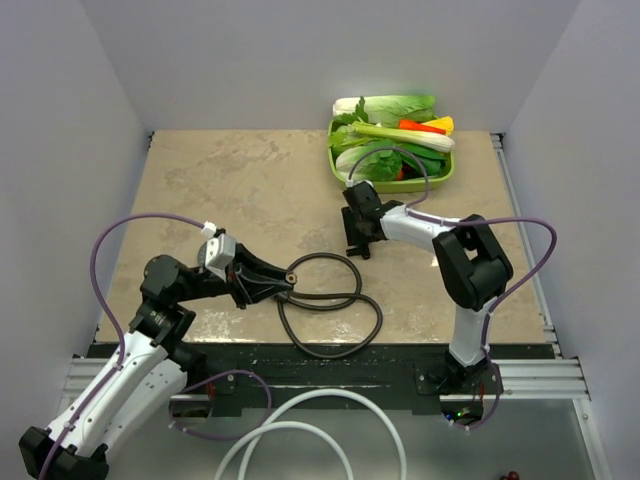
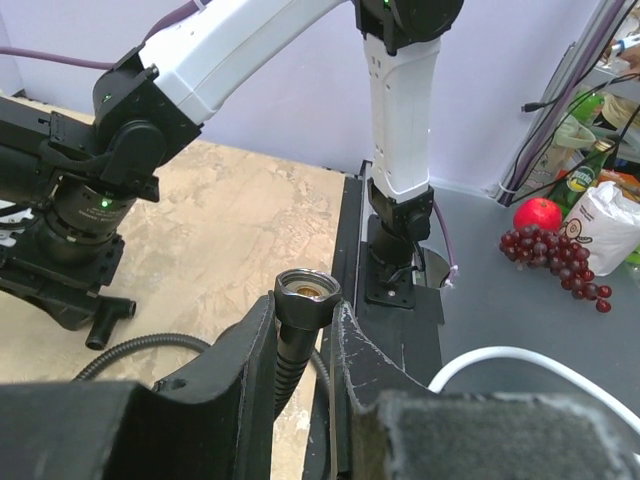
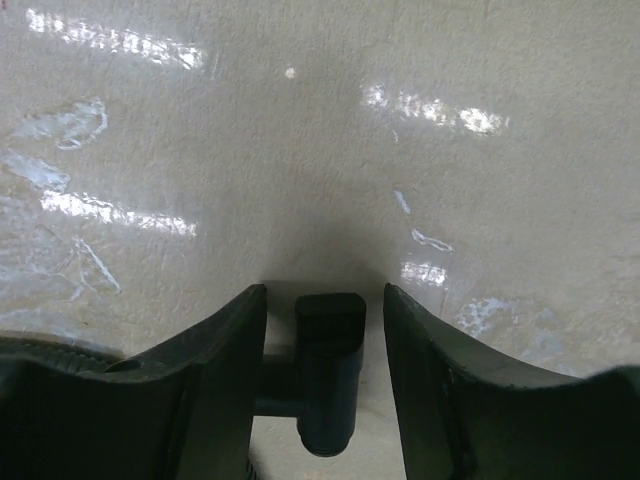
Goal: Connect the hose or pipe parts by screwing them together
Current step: Pick up the pipeline from the center of the board, then pick up the adaptor from the center of the board.
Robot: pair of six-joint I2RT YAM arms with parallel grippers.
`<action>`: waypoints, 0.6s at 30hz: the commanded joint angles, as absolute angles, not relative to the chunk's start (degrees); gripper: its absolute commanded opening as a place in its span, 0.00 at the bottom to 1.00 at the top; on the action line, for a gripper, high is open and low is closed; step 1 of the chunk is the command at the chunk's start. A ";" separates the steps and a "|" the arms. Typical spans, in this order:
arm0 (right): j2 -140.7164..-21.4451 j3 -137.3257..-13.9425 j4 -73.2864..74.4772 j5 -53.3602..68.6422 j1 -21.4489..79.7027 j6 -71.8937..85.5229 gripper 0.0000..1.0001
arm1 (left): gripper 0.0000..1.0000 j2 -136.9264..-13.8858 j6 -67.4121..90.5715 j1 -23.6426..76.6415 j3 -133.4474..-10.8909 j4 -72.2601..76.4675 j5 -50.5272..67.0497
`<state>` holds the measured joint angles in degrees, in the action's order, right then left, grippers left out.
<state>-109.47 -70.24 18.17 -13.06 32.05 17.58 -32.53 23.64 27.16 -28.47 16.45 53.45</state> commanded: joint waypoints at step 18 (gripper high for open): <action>-108.81 -69.35 21.10 -11.08 32.78 21.36 0.30 | 0.00 -30.76 25.66 24.79 -28.92 21.18 52.73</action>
<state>-107.92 -69.82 22.65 -13.72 32.69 20.34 -31.38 24.97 25.45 -28.38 18.79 53.23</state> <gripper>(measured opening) 0.367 0.240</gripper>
